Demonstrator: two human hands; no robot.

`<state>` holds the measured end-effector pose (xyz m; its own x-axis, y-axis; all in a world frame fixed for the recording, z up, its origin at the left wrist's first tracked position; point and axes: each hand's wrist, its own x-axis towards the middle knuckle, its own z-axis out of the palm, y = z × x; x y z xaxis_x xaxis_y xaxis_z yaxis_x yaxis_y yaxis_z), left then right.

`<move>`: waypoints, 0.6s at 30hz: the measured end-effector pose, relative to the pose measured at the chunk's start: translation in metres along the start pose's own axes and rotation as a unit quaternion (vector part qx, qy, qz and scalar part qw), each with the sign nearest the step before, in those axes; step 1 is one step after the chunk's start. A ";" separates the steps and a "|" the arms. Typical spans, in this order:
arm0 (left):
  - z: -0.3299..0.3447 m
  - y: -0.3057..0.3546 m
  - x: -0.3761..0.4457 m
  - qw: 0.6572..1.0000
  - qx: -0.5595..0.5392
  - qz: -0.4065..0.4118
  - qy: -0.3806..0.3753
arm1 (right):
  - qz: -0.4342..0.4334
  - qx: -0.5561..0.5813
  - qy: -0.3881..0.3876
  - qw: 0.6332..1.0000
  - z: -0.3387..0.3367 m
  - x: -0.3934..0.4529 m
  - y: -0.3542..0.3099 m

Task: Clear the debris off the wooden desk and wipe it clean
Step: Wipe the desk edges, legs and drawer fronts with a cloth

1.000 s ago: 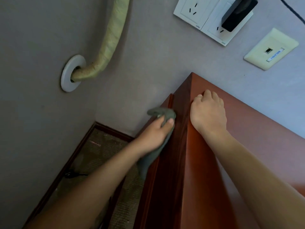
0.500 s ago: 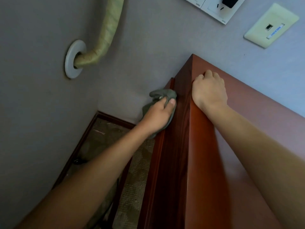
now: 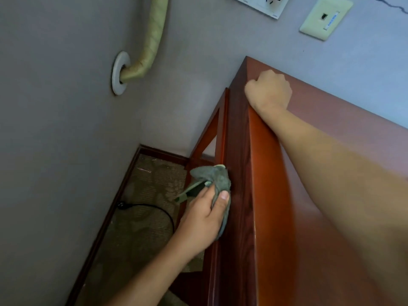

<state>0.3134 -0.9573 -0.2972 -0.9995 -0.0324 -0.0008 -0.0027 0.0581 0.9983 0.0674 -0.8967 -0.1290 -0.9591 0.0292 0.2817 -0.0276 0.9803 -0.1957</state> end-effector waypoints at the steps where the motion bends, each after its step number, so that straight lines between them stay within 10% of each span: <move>1: 0.001 -0.001 -0.009 1.000 -0.005 0.004 -0.001 | -0.014 -0.001 -0.003 1.000 -0.003 -0.008 0.000; 18: 0.005 -0.011 -0.086 0.999 -0.027 0.027 0.033 | -0.379 0.012 -0.232 0.896 -0.053 -0.183 0.050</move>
<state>0.3994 -0.9502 -0.3085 -0.9937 -0.0971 0.0553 0.0548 0.0084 0.9985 0.2565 -0.8430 -0.1400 -0.6753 -0.7334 -0.0780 -0.7216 0.6789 -0.1357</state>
